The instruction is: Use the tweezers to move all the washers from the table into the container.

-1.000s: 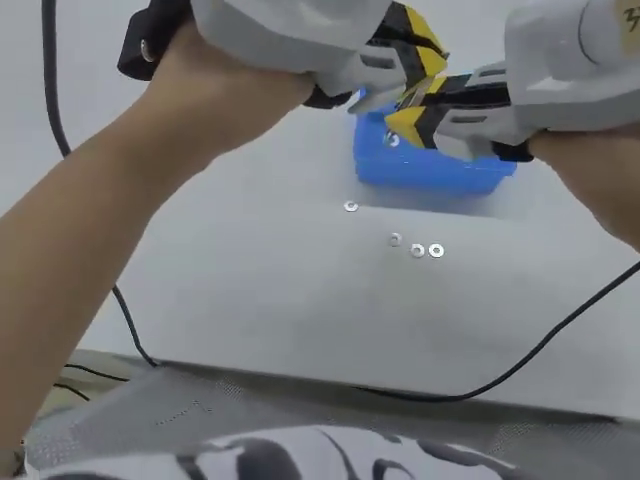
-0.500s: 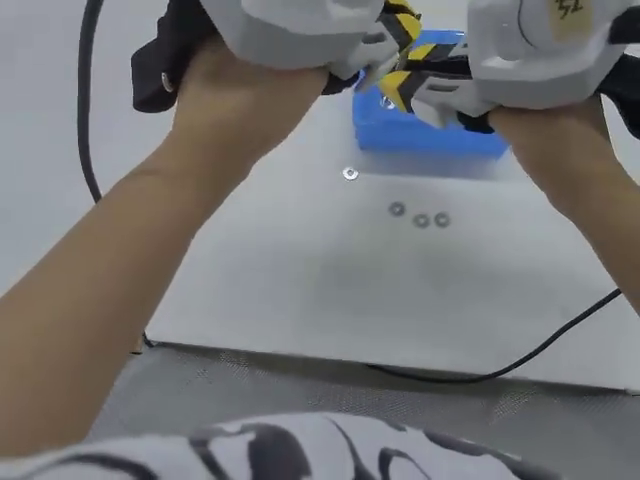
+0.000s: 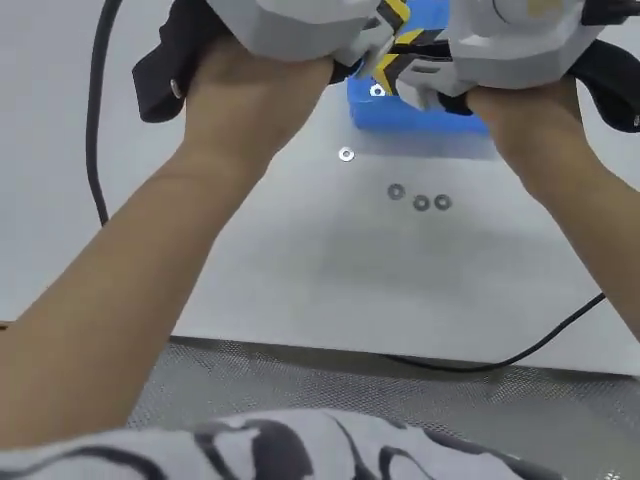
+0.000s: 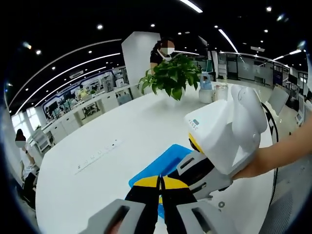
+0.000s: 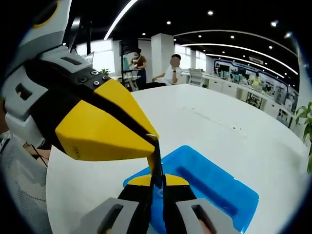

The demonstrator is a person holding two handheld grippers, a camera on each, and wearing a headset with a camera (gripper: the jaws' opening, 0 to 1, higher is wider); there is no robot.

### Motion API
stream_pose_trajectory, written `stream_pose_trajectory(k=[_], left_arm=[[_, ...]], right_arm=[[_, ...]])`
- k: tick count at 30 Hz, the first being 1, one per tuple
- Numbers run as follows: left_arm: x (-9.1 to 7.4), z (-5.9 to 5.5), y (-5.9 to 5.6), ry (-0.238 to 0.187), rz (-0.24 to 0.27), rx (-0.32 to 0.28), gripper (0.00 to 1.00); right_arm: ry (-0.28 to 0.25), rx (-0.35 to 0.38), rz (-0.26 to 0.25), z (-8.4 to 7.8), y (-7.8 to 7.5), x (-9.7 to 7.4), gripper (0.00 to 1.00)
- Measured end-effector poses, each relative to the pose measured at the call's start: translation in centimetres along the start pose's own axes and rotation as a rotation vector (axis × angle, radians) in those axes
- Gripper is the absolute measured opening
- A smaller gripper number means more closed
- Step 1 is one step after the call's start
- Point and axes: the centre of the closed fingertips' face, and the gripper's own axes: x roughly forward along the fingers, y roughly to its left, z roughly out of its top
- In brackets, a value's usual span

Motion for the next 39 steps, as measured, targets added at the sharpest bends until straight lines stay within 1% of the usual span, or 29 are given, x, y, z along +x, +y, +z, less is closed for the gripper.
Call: stream_pose_trajectory(k=[2,6,7,8,9,10,11,12,13,15,17,18,19,21,23,24,25,27,30,32,34,36,39], left_arm=[[-0.4,0.3,0.0,-0.01,-0.003,0.002,0.0],[-1.2,0.8,-0.1,-0.032,-0.011,0.001,0.0],[-1.4,1.0,-0.1,-0.037,-0.013,0.001,0.0],[-1.7,1.1,-0.2,-0.041,-0.014,0.002,0.0],[-2.1,1.4,-0.3,-0.052,-0.019,0.004,0.0],[-2.6,1.7,-0.4,-0.063,-0.027,0.013,0.0],[-2.8,1.8,-0.4,-0.066,-0.027,0.016,0.0],[-3.2,2.1,-0.5,-0.073,-0.033,0.024,0.0],[-3.7,2.4,-0.8,-0.085,-0.051,0.036,0.0],[-4.4,2.9,-1.2,-0.102,-0.07,0.081,0.0],[-4.9,2.9,-1.5,-0.104,-0.091,0.1,0.0],[-5.1,3.0,-1.6,-0.108,-0.099,0.118,0.0],[-5.2,2.9,-1.7,-0.107,-0.104,0.123,0.0],[-5.5,2.9,-1.9,-0.104,-0.11,0.122,0.0],[-5.8,2.6,-2.3,-0.097,-0.119,0.138,0.0],[-6.0,2.5,-2.4,-0.095,-0.12,0.142,0.0],[-6.1,2.4,-2.5,-0.092,-0.123,0.147,0.0],[-6.4,2.1,-2.7,-0.09,-0.125,0.156,0.0],[-6.7,1.5,-2.7,-0.082,-0.133,0.143,0.0],[-6.8,1.2,-2.7,-0.074,-0.131,0.132,0.0],[-6.9,0.6,-2.7,-0.066,-0.134,0.108,0.0],[-6.8,0.0,-2.8,-0.059,-0.135,0.097,0.0],[-6.5,-1.0,-3.0,-0.038,-0.14,0.085,0.0]], right_arm=[[-0.008,0.006,0.007,0.2,0.2,-0.2,0.03],[-0.028,0.015,0.007,0.9,0.7,-1.1,0.03],[-0.033,0.013,0.005,1.1,0.7,-1.0,0.04],[-0.037,0.01,0.005,1.2,0.8,-1.2,0.04],[-0.046,-0.002,0.004,1.6,1.4,-1.5,0.04],[-0.059,-0.017,0.0,1.9,1.6,-1.9,0.04],[-0.065,-0.024,-0.001,2.1,1.8,-2.1,0.04],[-0.069,-0.027,0.001,2.3,2.0,-2.4,0.04],[-0.08,-0.028,0.0,2.4,2.1,-2.6,0.04],[-0.1,-0.035,0.003,2.8,2.4,-2.9,0.04],[-0.108,-0.036,0.008,3.0,2.8,-3.2,0.04],[-0.114,-0.035,0.017,3.2,3.1,-3.4,0.05],[-0.116,-0.031,0.026,3.1,3.3,-3.4,0.05],[-0.118,-0.024,0.035,3.1,3.7,-3.4,0.05],[-0.118,-0.026,0.045,3.0,4.2,-3.4,0.05],[-0.117,-0.027,0.049,2.9,4.3,-3.4,0.05],[-0.115,-0.029,0.053,2.8,4.2,-3.4,0.06],[-0.112,-0.037,0.07,2.6,4.6,-3.5,0.06],[-0.101,-0.045,0.086,2.1,5.4,-3.4,0.07],[-0.099,-0.05,0.088,2.0,5.7,-3.3,0.07],[-0.097,-0.051,0.103,1.9,6.1,-3.4,0.07],[-0.095,-0.044,0.12,1.5,6.0,-3.2,0.07],[-0.068,-0.057,0.138,0.7,6.8,-2.6,0.07]])
